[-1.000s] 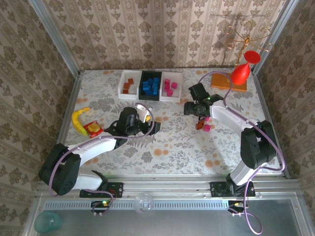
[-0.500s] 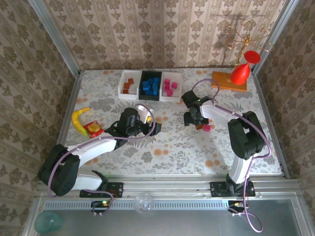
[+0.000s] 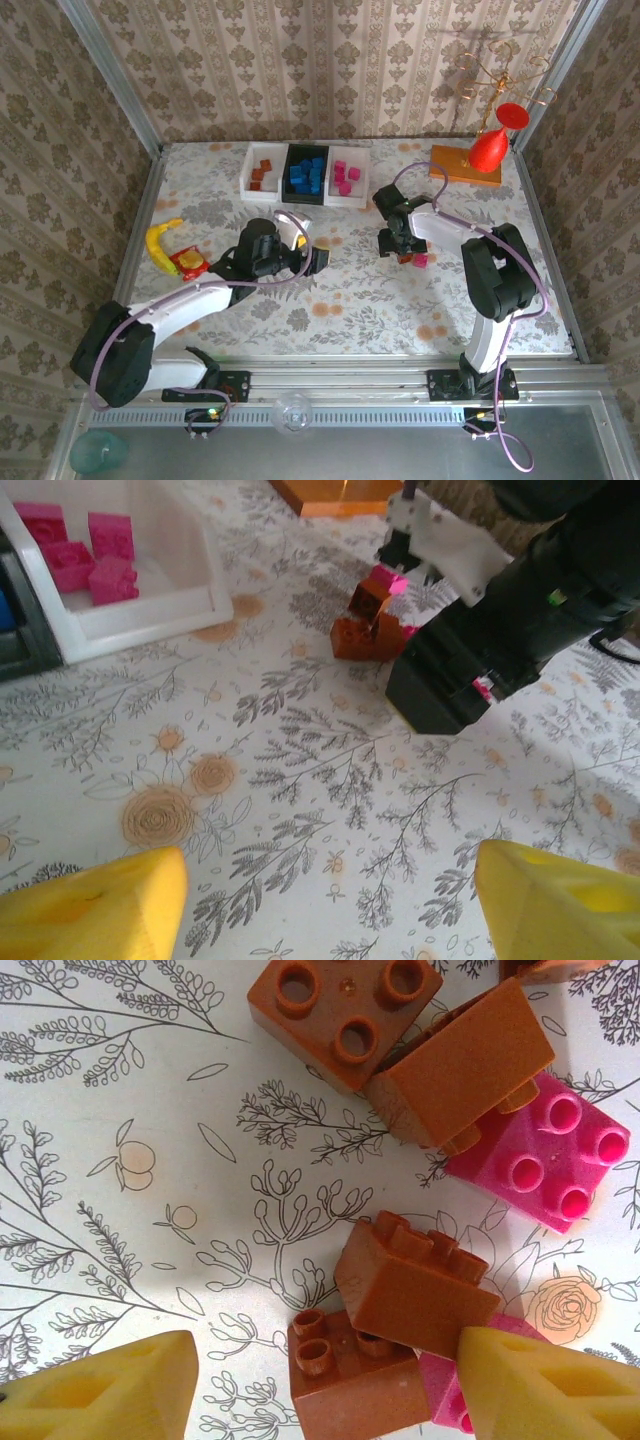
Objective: Sort the legos into containers by color
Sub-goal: Move the lego to the center of the table.
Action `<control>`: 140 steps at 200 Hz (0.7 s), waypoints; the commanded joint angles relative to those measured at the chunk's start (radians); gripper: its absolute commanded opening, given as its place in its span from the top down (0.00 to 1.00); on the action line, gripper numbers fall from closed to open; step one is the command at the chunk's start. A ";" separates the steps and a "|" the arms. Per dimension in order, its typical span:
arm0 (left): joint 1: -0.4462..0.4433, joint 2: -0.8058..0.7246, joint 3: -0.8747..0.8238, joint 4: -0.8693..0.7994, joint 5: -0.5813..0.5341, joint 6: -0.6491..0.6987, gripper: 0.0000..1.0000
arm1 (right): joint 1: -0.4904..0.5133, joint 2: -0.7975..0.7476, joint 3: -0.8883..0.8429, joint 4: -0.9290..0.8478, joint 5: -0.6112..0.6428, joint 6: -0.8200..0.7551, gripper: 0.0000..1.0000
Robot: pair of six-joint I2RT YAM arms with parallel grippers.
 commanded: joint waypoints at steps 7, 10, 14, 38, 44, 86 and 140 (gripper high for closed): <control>0.000 -0.029 -0.009 0.020 0.020 0.007 0.23 | 0.022 0.036 -0.002 -0.027 -0.078 -0.019 0.33; 0.001 -0.029 -0.009 0.020 0.019 0.007 0.23 | 0.024 0.033 -0.004 -0.025 -0.085 -0.020 0.33; 0.001 -0.030 -0.010 0.021 0.016 0.007 0.23 | 0.027 0.031 -0.006 -0.023 -0.095 -0.023 0.33; 0.001 -0.031 -0.010 0.020 0.014 0.001 0.23 | 0.035 0.012 -0.018 -0.014 -0.133 -0.031 0.36; 0.002 -0.030 -0.009 0.022 0.018 -0.001 0.23 | 0.035 0.007 -0.021 -0.014 -0.128 -0.034 0.37; 0.001 -0.029 -0.010 0.025 0.022 -0.006 0.23 | 0.027 0.020 -0.008 -0.048 -0.054 -0.055 0.38; 0.003 -0.018 -0.006 0.017 0.014 -0.003 0.23 | 0.029 -0.016 -0.063 -0.061 -0.059 -0.026 0.37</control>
